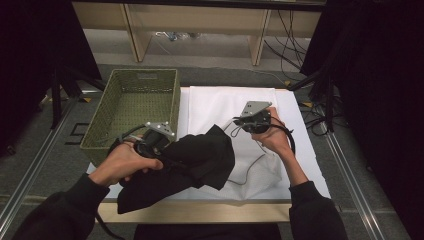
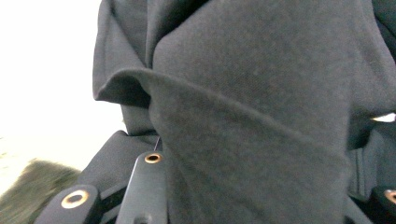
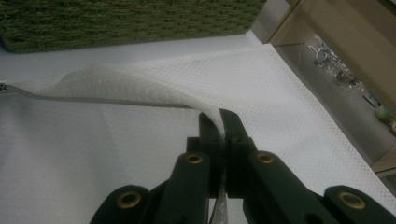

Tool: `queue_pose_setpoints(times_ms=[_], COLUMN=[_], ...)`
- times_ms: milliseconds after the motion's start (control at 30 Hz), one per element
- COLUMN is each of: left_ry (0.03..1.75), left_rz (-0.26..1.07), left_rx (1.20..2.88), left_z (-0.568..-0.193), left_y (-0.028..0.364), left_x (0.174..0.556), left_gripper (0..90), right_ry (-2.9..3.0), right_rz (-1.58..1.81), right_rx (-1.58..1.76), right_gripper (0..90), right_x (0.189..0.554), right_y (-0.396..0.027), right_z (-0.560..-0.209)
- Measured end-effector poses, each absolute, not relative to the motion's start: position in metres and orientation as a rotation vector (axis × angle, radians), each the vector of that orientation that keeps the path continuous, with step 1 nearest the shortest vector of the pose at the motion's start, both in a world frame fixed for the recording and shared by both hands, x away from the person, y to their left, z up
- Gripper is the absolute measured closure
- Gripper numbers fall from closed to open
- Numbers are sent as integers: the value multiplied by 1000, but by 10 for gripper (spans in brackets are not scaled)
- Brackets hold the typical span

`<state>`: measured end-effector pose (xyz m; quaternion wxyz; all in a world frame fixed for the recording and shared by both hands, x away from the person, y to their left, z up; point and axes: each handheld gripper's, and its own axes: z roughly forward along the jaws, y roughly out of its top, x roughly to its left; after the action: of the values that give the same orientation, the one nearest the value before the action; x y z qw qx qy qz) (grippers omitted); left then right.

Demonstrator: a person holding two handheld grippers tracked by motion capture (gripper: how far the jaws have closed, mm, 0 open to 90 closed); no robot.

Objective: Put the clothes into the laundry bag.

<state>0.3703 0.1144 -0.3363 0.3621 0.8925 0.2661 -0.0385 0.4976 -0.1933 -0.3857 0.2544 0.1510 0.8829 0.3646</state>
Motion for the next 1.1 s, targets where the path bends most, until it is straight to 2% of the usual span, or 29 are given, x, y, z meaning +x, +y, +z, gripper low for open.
queue_pose_setpoints(times_ms=[333,467,733,867,1100], left_ry=[650,612,654,638,741], left_rz=[-169,-116,-108,-38,-33], left_rx=[2325,2387,2382,2415,2408], left_z=[-356,-365,-390,-395,-399], left_y=[68,52,32,23,17], left_x=[382,394,419,426,434], left_gripper=[650,639,632,628,653], right_ry=[2387,2384,2376,2380,2381], right_rz=[1013,1022,1027,1029,1031], right_rx=[437,413,404,399,409], right_gripper=[894,894,894,894,893], right_x=[495,496,495,495,492], right_y=[-196,-197,-199,-199,-198], right_z=[-381,-379,-377,-377,-375])
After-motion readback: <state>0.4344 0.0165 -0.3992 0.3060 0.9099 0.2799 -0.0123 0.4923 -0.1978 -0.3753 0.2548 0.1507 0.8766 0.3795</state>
